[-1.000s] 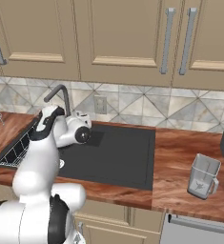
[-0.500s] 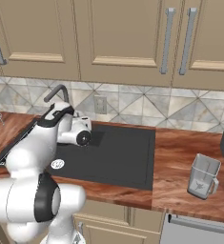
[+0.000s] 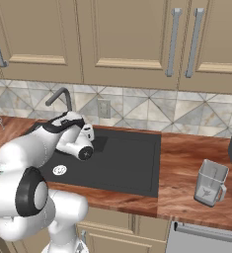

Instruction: Turn on the sink faucet and place the jug under the water for a few seconds to fill it up.

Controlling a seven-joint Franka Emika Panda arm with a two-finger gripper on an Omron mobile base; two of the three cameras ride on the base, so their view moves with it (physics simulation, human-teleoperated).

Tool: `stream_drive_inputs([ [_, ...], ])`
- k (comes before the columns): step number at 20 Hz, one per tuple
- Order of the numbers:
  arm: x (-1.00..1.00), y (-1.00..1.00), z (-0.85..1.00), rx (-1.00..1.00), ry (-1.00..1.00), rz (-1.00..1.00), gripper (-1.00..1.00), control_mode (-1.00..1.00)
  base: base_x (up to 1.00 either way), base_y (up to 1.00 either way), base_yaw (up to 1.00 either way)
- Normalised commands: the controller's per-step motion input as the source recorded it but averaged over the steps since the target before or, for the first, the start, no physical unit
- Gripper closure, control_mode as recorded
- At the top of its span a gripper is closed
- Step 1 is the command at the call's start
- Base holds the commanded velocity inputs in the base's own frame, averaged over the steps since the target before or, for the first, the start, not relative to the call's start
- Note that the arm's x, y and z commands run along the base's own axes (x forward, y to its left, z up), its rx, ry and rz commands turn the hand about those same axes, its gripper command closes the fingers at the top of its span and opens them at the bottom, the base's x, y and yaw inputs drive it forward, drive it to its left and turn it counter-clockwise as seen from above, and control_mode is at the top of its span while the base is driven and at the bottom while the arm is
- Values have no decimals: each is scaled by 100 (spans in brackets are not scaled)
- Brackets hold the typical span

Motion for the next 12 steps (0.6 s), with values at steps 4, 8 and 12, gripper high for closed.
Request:
stream_drive_inputs([
  [4,20,0,-3,0,-3,0,-100,-100,0,0,0],
  [8,20,0,-1,0,-5,0,-100,-100,0,0,0],
  [12,25,0,0,0,-5,0,-100,-100,0,0,0],
])
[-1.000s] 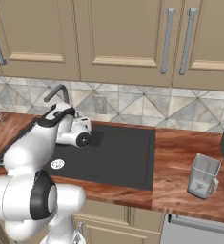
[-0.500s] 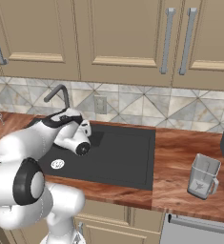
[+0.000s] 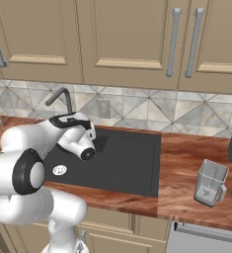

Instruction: Turn on the sink faucet and place the jug under the water for a few seconds to fill it up.

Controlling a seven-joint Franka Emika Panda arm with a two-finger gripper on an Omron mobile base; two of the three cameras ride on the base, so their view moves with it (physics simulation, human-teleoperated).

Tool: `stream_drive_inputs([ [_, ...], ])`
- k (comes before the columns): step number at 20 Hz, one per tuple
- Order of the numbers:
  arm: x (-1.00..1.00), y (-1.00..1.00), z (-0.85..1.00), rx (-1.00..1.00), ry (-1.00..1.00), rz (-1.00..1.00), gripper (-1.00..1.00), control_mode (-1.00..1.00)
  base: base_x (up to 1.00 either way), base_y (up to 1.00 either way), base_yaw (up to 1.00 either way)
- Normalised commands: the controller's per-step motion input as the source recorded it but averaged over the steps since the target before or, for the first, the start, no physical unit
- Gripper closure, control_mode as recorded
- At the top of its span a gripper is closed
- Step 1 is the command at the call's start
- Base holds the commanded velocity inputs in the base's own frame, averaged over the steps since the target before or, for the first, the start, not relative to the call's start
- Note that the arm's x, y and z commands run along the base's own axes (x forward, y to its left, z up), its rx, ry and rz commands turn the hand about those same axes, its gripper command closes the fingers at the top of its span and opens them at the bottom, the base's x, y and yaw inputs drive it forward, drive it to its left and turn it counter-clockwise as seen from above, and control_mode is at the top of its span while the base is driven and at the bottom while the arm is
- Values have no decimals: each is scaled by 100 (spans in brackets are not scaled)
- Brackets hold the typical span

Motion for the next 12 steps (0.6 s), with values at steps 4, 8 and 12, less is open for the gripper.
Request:
stream_drive_inputs([
  [4,28,3,0,0,-5,0,-100,-100,0,0,0],
  [8,27,7,-1,0,-6,0,-100,-100,0,0,0],
  [12,25,14,-5,0,-8,0,-100,-100,0,0,0],
])
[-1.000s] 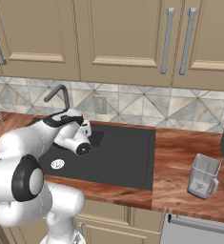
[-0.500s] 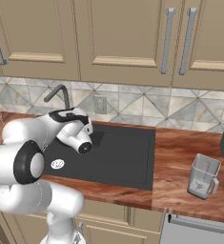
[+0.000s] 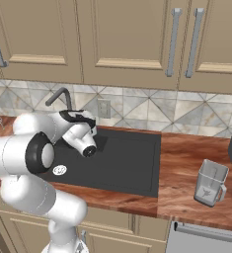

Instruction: Turn on the sink faucet and place the jug under the water for a few seconds to fill it up.

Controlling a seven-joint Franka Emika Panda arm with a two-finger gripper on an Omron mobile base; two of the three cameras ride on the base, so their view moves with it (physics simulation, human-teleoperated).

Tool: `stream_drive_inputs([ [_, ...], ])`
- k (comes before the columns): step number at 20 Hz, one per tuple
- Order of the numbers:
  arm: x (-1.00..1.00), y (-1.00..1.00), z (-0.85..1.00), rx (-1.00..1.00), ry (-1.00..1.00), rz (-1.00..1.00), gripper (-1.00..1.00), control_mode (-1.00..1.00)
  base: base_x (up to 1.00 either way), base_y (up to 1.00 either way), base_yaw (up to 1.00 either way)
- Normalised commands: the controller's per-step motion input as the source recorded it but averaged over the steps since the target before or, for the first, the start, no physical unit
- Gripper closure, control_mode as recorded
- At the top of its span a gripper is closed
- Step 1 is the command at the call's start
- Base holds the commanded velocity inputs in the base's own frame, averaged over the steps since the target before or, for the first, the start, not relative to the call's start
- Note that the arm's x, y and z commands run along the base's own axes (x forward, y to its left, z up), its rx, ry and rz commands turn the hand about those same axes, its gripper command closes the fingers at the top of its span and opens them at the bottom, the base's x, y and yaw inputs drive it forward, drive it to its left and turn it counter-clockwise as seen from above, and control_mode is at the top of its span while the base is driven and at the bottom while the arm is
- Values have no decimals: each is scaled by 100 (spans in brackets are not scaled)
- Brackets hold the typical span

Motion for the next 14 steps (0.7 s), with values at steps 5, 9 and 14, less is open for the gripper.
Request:
stream_drive_inputs([
  [5,23,19,-5,0,-8,-2,-100,-100,0,0,0],
  [9,16,14,-7,-1,-9,-6,-100,-100,0,0,0],
  [14,13,0,-6,0,-7,-7,-100,-100,0,0,0],
])
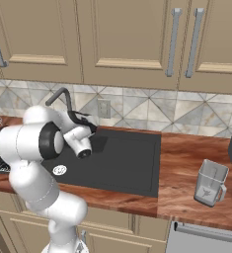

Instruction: Turn on the sink faucet and place the jug under the water for a few seconds to fill it up.

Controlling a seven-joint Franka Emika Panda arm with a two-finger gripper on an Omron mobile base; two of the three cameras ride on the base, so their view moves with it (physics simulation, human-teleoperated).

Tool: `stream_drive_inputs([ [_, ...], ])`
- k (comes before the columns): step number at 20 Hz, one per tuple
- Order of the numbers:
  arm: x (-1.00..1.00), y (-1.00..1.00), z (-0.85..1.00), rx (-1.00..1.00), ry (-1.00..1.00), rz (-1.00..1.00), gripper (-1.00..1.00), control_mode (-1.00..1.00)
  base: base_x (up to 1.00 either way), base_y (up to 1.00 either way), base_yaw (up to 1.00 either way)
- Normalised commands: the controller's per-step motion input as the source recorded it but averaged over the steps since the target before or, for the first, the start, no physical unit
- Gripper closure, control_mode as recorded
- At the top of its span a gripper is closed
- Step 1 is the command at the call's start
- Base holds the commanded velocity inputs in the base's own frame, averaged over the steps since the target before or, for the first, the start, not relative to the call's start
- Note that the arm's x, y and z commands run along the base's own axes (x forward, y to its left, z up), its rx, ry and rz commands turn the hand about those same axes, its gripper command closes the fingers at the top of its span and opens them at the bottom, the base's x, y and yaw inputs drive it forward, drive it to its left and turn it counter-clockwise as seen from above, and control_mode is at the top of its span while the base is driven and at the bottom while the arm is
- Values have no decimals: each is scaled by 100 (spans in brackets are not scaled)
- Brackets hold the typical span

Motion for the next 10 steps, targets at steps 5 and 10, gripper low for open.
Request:
stream_drive_inputs([
  [5,15,0,-3,0,-4,-7,-100,-100,0,0,0],
  [10,20,0,0,0,-2,-7,-100,-100,0,0,0],
])
